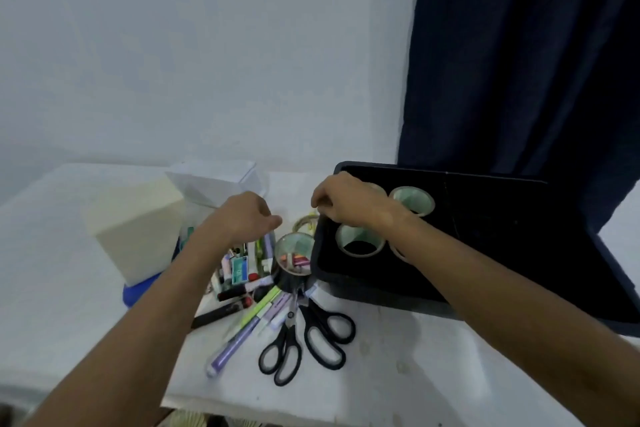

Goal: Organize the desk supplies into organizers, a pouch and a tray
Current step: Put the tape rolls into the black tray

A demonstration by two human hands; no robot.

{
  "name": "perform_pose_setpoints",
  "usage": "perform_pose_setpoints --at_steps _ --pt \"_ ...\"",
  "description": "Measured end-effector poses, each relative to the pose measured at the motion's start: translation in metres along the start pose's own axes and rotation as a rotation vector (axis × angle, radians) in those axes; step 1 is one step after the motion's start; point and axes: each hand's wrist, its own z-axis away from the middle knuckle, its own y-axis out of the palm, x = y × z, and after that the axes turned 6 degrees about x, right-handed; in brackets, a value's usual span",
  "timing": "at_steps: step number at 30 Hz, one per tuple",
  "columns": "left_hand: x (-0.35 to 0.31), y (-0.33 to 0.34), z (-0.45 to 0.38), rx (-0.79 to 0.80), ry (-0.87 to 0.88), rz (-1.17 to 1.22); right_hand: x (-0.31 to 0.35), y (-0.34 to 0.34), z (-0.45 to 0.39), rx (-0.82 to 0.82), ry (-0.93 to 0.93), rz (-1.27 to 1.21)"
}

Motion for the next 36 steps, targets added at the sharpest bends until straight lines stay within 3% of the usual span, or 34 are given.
perform_pose_setpoints --at_steps 5,10,18,29,33,36 --pt "0.023 0.02 0.014 0.15 -0.053 0.205 0.005 0.006 -0.062 0.128 -0.036 0.202" --pt "0.02 0.038 0.017 0.213 0.005 0.262 -0.003 0.026 -0.097 0.329 0.012 0.266" --pt "0.018 0.043 0.007 0.183 -0.004 0.266 -0.002 0.042 -0.112 0.413 0.032 0.401" --pt "0.034 0.031 0.008 0.072 -0.113 0.397 -0.003 0.044 -0.115 0.227 -0.034 0.322" --pt "0.034 0.017 0.011 -0.086 -0.126 0.432 -0.007 0.027 -0.112 0.062 -0.035 0.144" --pt "0.021 -0.002 0.011 -0.239 -0.082 0.382 -0.019 0.001 -0.103 -0.152 0.012 -0.017"
